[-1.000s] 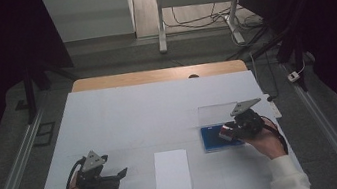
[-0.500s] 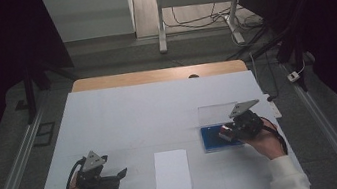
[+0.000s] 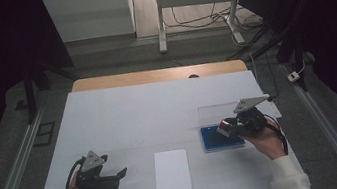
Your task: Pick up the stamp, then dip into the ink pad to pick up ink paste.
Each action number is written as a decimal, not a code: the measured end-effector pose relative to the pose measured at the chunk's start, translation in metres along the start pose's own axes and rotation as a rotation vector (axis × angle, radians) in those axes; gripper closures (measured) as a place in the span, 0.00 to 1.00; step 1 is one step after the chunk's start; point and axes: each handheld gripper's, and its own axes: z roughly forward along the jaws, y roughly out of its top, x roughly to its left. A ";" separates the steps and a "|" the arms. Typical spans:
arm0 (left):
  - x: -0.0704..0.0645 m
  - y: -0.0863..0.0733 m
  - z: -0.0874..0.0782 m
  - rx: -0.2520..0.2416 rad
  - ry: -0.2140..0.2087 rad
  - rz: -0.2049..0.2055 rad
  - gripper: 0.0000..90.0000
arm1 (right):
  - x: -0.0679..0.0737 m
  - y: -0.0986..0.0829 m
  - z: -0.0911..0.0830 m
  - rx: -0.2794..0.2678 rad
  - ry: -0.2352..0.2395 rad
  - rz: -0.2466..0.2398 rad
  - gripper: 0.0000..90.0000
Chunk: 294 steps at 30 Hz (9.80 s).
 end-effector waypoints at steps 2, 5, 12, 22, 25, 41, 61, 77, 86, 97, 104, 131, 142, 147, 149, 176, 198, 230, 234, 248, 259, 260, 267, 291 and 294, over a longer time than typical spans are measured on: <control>0.000 0.001 0.000 -0.003 -0.004 -0.001 0.17 | -0.001 0.001 -0.004 -0.031 0.006 0.014 0.78; 0.001 0.000 0.001 0.000 -0.003 -0.003 0.17 | 0.000 0.003 -0.010 -0.058 0.009 0.024 0.78; 0.001 0.000 0.000 -0.001 -0.002 -0.014 0.17 | 0.009 0.009 -0.015 -0.092 0.024 0.004 0.78; 0.002 -0.001 -0.002 0.000 0.004 -0.018 0.17 | 0.018 0.016 -0.018 -0.060 0.003 -0.044 0.78; 0.001 -0.001 -0.003 0.000 0.007 -0.015 0.17 | 0.020 0.017 -0.017 -0.047 0.001 -0.053 0.78; 0.000 -0.001 -0.001 0.009 0.002 -0.008 0.17 | 0.019 0.015 -0.006 0.049 -0.040 -0.049 0.78; 0.000 -0.001 0.001 0.021 -0.006 -0.007 0.18 | 0.015 0.003 0.016 0.104 -0.049 -0.041 0.78; 0.000 -0.001 0.000 0.024 -0.004 -0.004 0.18 | 0.017 0.001 0.025 0.137 -0.073 -0.056 0.78; 0.001 -0.001 0.000 0.020 0.000 -0.003 0.19 | 0.016 0.000 0.026 0.140 -0.075 -0.053 0.78; 0.000 -0.001 0.001 0.027 0.000 0.004 0.19 | 0.017 0.000 0.027 0.146 -0.082 -0.052 0.78; 0.000 -0.001 0.002 0.033 0.004 0.007 0.19 | 0.018 0.000 0.027 0.154 -0.090 -0.045 0.78; -0.001 -0.001 0.001 0.034 0.010 -0.007 0.19 | 0.015 0.001 0.034 0.202 -0.080 -0.035 0.78; -0.001 0.000 0.003 0.036 0.012 -0.008 0.19 | 0.017 0.000 0.034 0.202 -0.088 -0.041 0.78; -0.001 0.000 0.003 0.035 0.012 -0.011 0.19 | 0.018 0.000 0.034 0.198 -0.092 -0.046 0.78; 0.000 0.000 0.003 0.036 0.012 -0.009 0.19 | 0.018 -0.001 0.034 0.196 -0.094 -0.044 0.78; 0.002 -0.001 0.001 0.038 0.012 -0.001 0.19 | 0.019 0.019 0.001 0.056 -0.075 -0.035 0.78; 0.002 -0.002 0.003 0.042 0.014 0.006 0.19 | 0.017 0.012 0.030 0.184 -0.063 -0.040 0.78; 0.001 -0.001 0.002 0.043 0.014 0.008 0.19 | 0.018 0.007 0.037 0.205 -0.075 -0.064 0.78; -0.001 -0.001 0.002 0.044 0.014 0.010 0.19 | 0.024 0.005 0.038 0.200 -0.107 -0.099 0.78; -0.002 -0.001 0.003 0.050 0.019 0.012 0.19 | 0.022 -0.001 0.037 0.169 -0.097 -0.077 0.78; -0.001 -0.001 0.003 0.047 0.023 0.011 0.19 | 0.022 -0.002 0.038 0.160 -0.098 -0.067 0.78; -0.001 -0.001 0.003 0.048 0.023 0.011 0.19 | 0.022 -0.002 0.037 0.158 -0.097 -0.067 0.78; -0.001 0.000 0.003 0.047 0.023 0.013 0.19 | 0.022 -0.004 0.037 0.146 -0.099 -0.063 0.78; 0.002 -0.002 -0.002 0.036 0.036 0.006 0.19 | 0.024 0.011 0.000 -0.017 -0.051 -0.031 0.78; 0.003 -0.003 -0.002 0.037 0.038 0.006 0.19 | 0.024 0.009 0.000 -0.020 -0.051 -0.027 0.78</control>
